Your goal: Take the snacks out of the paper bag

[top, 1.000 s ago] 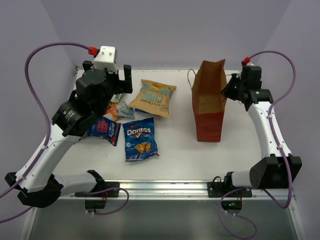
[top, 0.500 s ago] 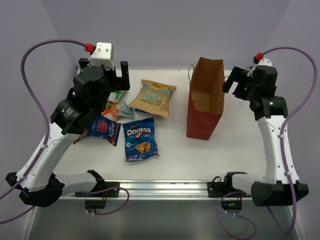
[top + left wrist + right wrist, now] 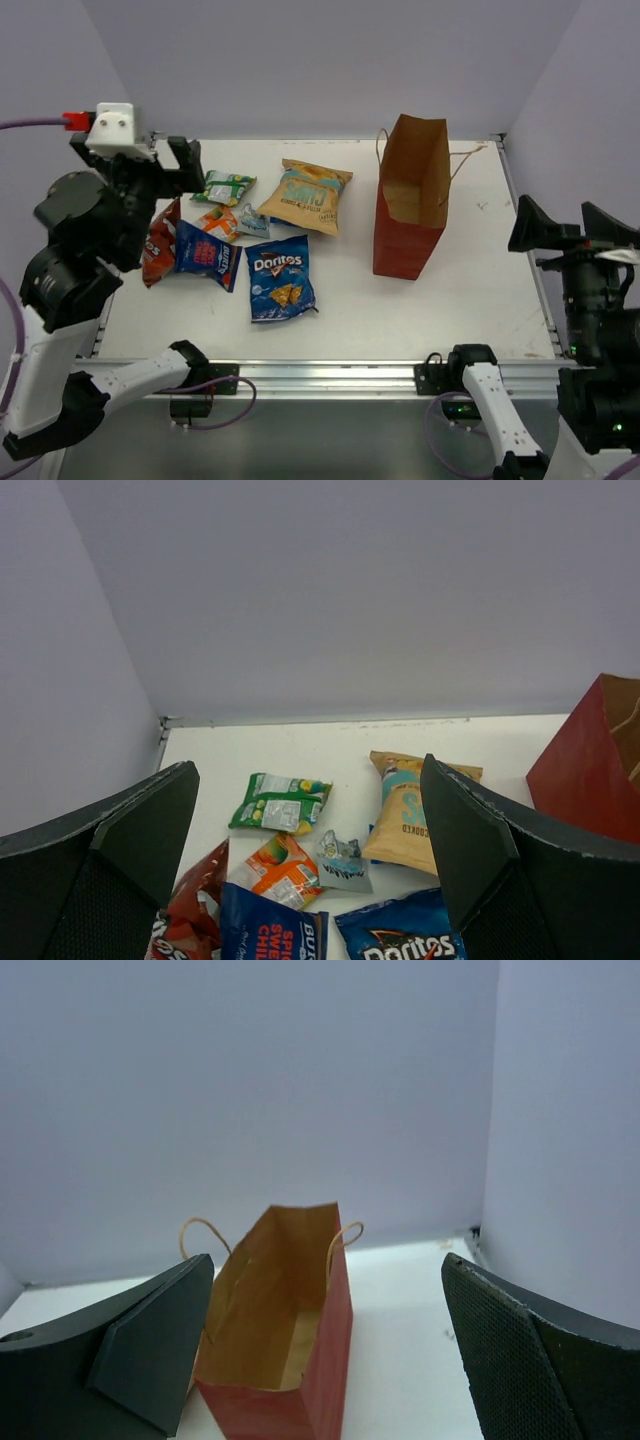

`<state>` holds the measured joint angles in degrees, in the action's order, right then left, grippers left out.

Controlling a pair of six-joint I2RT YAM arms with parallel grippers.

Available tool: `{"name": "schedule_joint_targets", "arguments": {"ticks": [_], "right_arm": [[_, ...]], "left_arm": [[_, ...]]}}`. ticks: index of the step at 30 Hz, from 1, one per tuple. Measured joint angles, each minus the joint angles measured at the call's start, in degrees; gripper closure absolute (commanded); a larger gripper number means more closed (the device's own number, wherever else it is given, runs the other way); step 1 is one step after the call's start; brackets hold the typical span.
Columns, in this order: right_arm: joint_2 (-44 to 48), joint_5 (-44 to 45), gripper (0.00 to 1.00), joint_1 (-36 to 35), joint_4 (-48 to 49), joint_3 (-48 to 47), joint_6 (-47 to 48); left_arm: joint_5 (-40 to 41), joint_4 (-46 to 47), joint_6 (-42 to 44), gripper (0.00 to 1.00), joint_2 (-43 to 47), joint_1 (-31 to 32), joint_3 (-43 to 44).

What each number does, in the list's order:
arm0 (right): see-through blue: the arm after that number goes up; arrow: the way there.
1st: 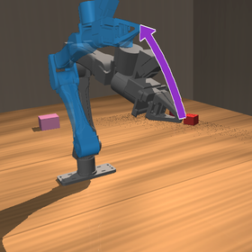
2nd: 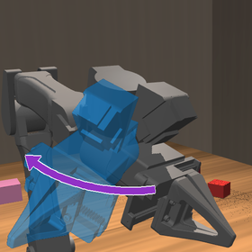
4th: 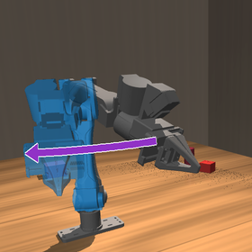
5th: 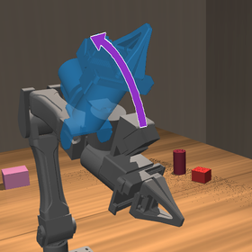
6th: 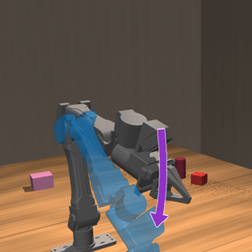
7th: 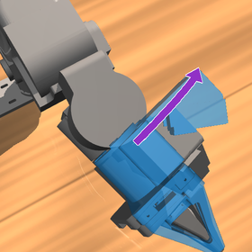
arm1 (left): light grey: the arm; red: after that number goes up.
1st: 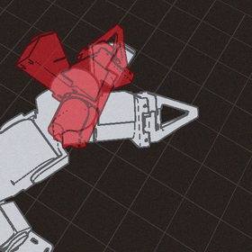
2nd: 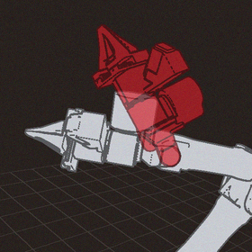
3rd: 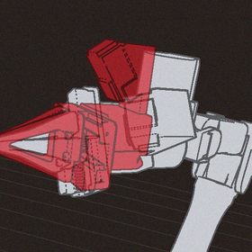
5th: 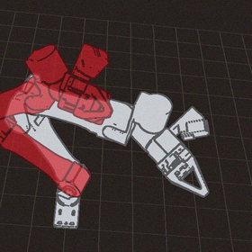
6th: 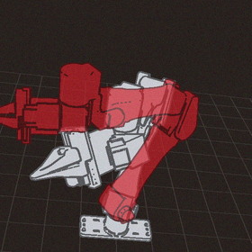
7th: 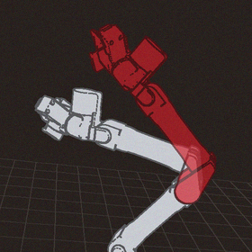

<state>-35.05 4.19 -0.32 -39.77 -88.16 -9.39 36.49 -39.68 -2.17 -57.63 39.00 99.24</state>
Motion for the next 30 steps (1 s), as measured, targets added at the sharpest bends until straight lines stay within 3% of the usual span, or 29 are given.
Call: {"name": "schedule_joint_targets", "arguments": {"ticks": [11,19,30], "right_arm": [[10.2,-1.5,0.01,0.0,5.2,9.0,4.6],[15.4,-2.2,0.01,0.0,7.3,12.9,5.4],[15.5,-3.7,0.01,-0.9,9.9,12.9,5.8]], "left_arm": [[2.6,-0.9,5.0,0.0,16.3,0.0,-4.0],[7.2,-5.1,6.3,0.0,23.4,0.0,-7.8],[11.9,-10.3,5.7,0.0,28.2,0.0,-9.4]]}}
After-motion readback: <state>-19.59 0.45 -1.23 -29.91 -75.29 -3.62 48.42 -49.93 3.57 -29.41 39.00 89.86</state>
